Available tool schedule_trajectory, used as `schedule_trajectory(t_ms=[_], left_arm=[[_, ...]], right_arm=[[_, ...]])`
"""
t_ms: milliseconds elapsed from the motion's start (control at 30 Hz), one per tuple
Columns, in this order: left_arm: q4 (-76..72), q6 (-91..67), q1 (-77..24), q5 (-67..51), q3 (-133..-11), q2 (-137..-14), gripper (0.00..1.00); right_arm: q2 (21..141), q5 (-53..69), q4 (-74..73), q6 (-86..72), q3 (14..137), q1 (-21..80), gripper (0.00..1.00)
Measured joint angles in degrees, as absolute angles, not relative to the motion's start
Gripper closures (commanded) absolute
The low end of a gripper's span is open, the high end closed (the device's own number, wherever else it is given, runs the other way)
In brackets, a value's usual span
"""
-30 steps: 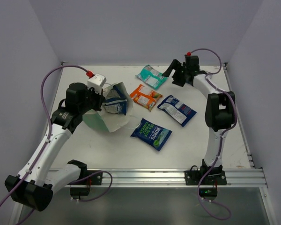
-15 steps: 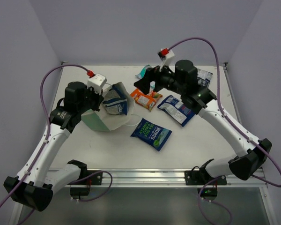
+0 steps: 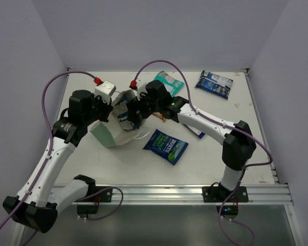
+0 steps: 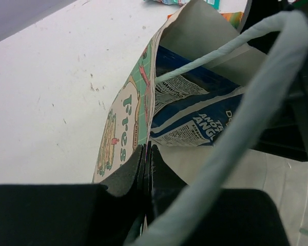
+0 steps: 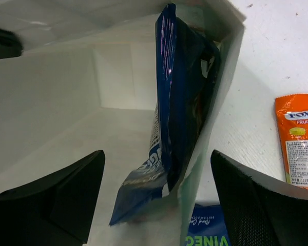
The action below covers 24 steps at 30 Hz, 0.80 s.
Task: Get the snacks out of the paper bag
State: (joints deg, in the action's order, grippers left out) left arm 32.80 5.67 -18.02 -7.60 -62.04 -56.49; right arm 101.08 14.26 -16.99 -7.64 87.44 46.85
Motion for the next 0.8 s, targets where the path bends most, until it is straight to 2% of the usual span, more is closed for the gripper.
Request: schedule_trajectory(t_ms=[167,433,800], left_arm=[[33.15,5.69,-18.02,-8.21,-62.04,-56.49,1.00],[33.36,5.54,-18.02,-8.34,-62.02,-56.53,1.00],[32.16,5.08,-18.02,-8.19,-62.02,-57.65,1.00]], right_arm=[[105.56,12.95,-17.30,-7.20,90.43,46.87,0.16],[105.71,9.21,-22.35,-6.24,94.28,47.24,0.07],[88.71,4.86,-27.83,-5.08,99.79,48.51,0.09]])
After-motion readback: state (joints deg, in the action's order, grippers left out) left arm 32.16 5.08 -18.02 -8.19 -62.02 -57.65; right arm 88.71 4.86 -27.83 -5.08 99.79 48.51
